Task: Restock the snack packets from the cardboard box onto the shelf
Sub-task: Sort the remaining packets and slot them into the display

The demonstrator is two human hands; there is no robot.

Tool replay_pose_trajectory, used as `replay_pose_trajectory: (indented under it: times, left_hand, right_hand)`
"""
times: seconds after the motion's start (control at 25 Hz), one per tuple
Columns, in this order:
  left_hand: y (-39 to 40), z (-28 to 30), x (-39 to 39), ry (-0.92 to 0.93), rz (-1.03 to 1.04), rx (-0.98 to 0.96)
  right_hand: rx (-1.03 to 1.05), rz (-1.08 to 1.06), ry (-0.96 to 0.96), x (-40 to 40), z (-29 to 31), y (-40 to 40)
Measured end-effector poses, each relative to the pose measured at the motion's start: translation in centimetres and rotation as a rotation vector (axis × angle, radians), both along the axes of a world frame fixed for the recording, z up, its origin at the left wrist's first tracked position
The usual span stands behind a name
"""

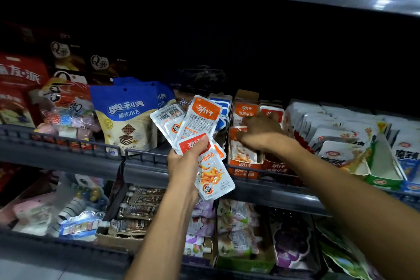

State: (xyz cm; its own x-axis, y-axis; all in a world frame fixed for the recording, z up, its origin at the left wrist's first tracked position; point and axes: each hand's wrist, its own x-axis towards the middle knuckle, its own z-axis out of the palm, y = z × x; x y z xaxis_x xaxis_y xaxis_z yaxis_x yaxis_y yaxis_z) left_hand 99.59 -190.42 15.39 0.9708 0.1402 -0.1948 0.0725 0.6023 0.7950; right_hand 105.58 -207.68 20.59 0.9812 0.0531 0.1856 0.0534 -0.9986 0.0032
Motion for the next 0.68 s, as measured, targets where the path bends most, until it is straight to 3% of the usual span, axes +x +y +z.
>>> replay_pose_trajectory:
  times: [0.12,0.28,0.36,0.4,0.52,0.68]
  left_hand:
    - [0.1,0.1,0.1,-0.002,-0.001,0.001]
    - [-0.2,0.2,0.1,-0.013,0.038,0.037]
    - [-0.4,0.3,-0.1,-0.019,0.06,0.076]
    - [-0.6,0.2,-0.1,-0.017,0.064,0.085]
    - [-0.8,0.2,-0.3,-0.013,0.05,0.071]
    - [-0.9,0.4,-0.5,-0.05,0.01,0.092]
  right_hand:
    - [0.287,0.021,-0.047,-0.6,1.7,-0.6]
    - [0.784,0.097,-0.498,-1.6,4.5,-2.1]
    - [1.112,0.171,-0.443,-2.5,5.9,-1.5]
    - [1.156,0.182,-0.367,-2.8,6.2,-1.1]
    - [0.991,0.179,-0.191,-3.1,6.1,-0.4]
    - [0.946,0.227,0.0,-3.0,4.8,0.7]
